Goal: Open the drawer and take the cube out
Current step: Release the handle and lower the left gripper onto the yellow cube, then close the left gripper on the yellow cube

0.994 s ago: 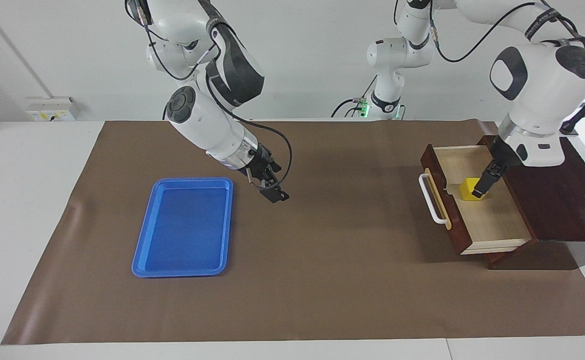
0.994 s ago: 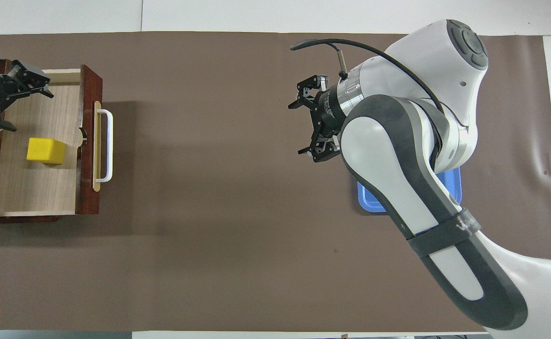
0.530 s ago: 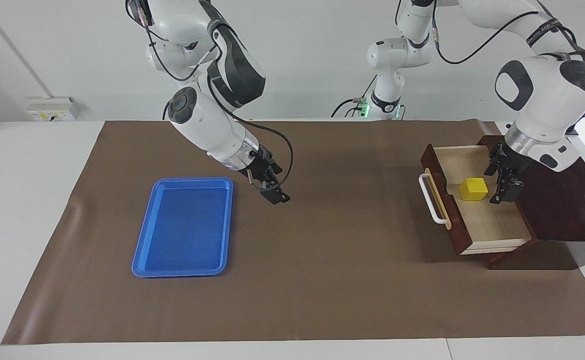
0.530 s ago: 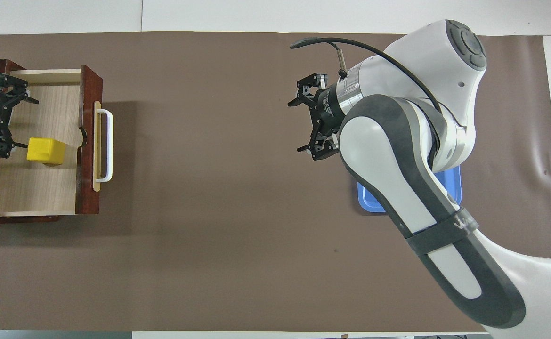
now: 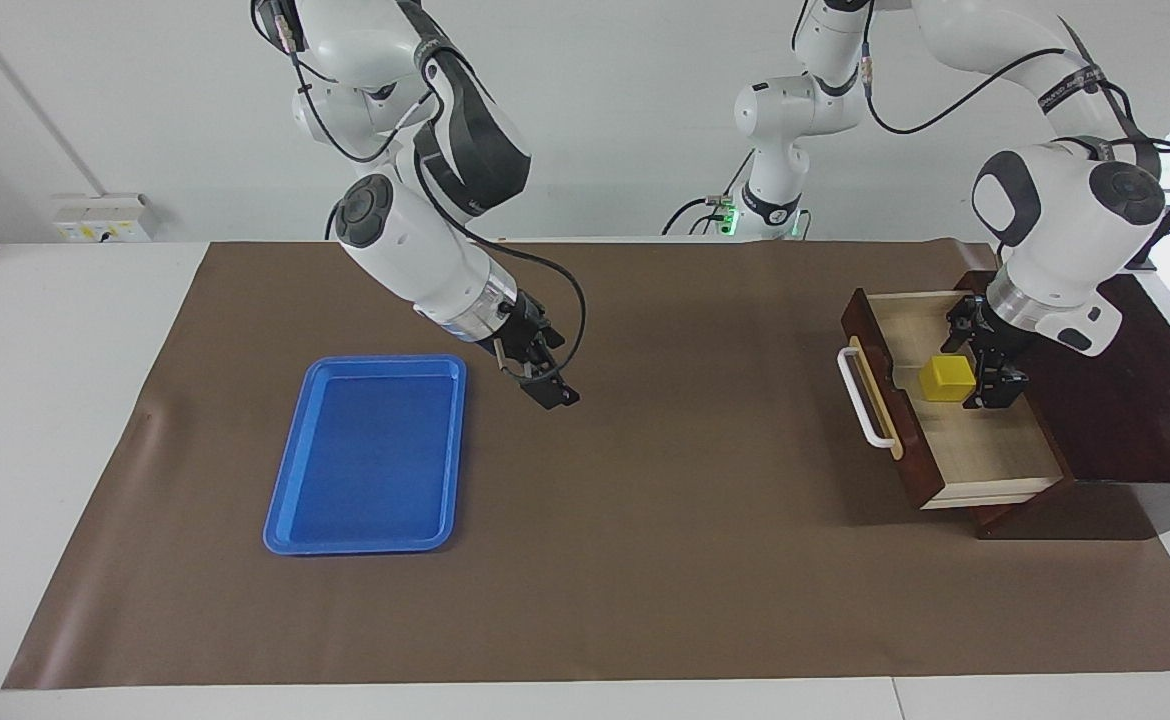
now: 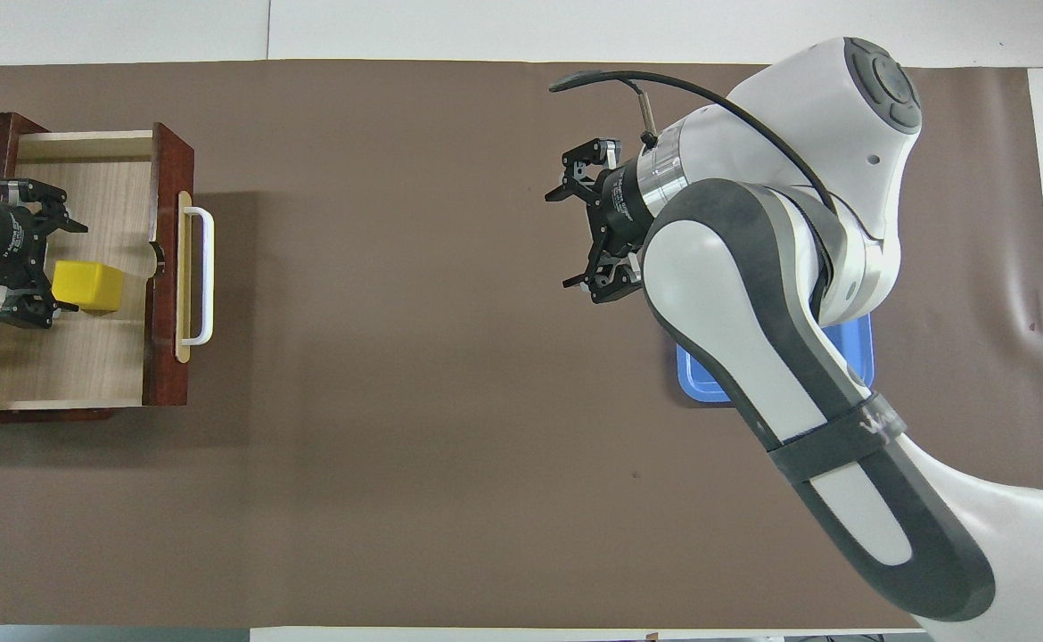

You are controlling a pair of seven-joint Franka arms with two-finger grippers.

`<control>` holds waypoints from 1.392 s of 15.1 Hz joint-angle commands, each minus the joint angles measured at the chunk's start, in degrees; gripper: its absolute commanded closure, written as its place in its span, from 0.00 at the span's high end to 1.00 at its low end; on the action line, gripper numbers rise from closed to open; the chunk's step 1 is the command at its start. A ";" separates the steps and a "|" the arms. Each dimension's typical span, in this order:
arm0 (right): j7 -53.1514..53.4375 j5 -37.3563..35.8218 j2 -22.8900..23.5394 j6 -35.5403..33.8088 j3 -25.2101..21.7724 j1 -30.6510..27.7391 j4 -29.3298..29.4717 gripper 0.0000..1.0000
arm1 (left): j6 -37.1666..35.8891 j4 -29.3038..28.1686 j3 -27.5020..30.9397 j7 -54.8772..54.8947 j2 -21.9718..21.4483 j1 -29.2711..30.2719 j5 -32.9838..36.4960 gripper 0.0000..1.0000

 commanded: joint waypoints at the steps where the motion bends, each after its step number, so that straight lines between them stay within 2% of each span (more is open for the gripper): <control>1: 0.88 0.86 0.56 0.27 0.21 -0.34 0.78 1.00 | 2.04 -3.26 -0.23 -0.70 -1.93 1.08 1.62 1.00; 5: 0.88 0.86 0.47 0.19 0.21 -0.34 0.78 1.00 | 4.32 -5.81 -0.31 -0.70 -2.45 1.79 1.72 1.00; 20: 0.79 0.86 0.47 0.27 0.21 -0.51 0.78 1.00 | 4.24 -5.55 -0.23 -0.70 -2.37 2.31 2.42 1.00; 21: 0.79 0.86 0.47 0.27 0.21 -0.51 0.78 1.00 | 4.33 -5.55 -0.31 -0.70 -2.37 2.49 2.59 0.98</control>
